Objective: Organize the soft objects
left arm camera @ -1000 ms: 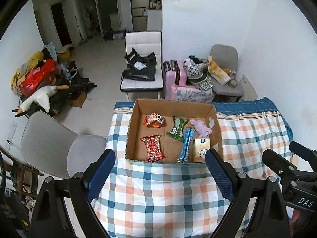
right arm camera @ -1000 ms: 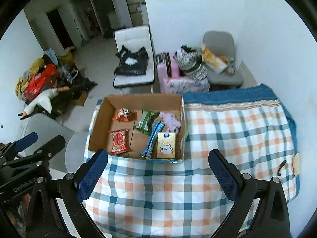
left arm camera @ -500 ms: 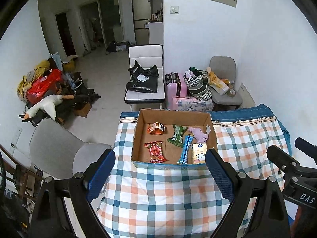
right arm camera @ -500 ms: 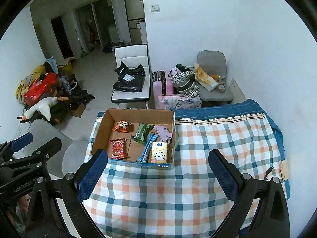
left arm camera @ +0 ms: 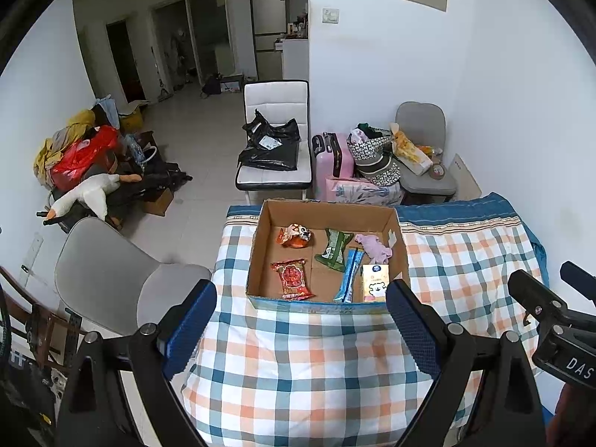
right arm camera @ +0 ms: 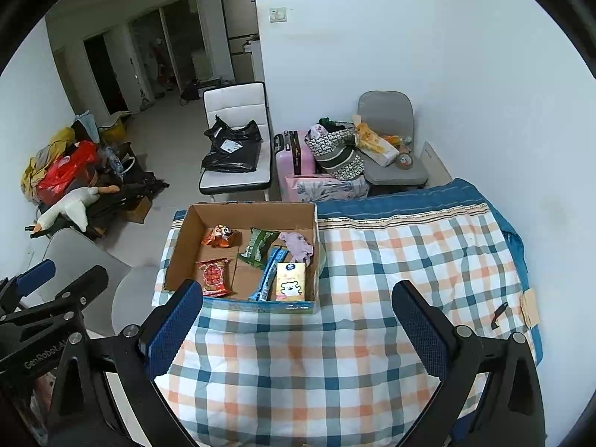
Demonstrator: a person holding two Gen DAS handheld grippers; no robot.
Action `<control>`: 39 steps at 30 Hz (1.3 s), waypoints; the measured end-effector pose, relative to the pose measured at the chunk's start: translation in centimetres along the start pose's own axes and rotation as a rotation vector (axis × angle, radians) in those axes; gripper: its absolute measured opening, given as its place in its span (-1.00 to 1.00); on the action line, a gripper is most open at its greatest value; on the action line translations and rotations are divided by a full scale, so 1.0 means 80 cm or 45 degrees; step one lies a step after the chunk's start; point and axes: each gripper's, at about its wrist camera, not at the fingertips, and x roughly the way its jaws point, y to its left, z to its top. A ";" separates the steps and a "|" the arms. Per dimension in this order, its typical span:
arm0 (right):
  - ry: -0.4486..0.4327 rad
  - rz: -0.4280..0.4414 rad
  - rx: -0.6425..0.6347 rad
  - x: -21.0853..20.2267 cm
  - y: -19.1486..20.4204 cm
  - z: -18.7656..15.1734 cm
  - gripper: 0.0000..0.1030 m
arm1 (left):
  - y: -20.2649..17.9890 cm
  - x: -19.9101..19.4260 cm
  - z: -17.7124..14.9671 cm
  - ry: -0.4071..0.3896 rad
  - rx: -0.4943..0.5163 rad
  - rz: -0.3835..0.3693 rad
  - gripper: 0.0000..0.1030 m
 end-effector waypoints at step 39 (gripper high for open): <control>-0.004 -0.049 0.039 -0.001 -0.014 -0.012 1.00 | -0.006 0.003 0.001 0.004 0.014 0.000 0.81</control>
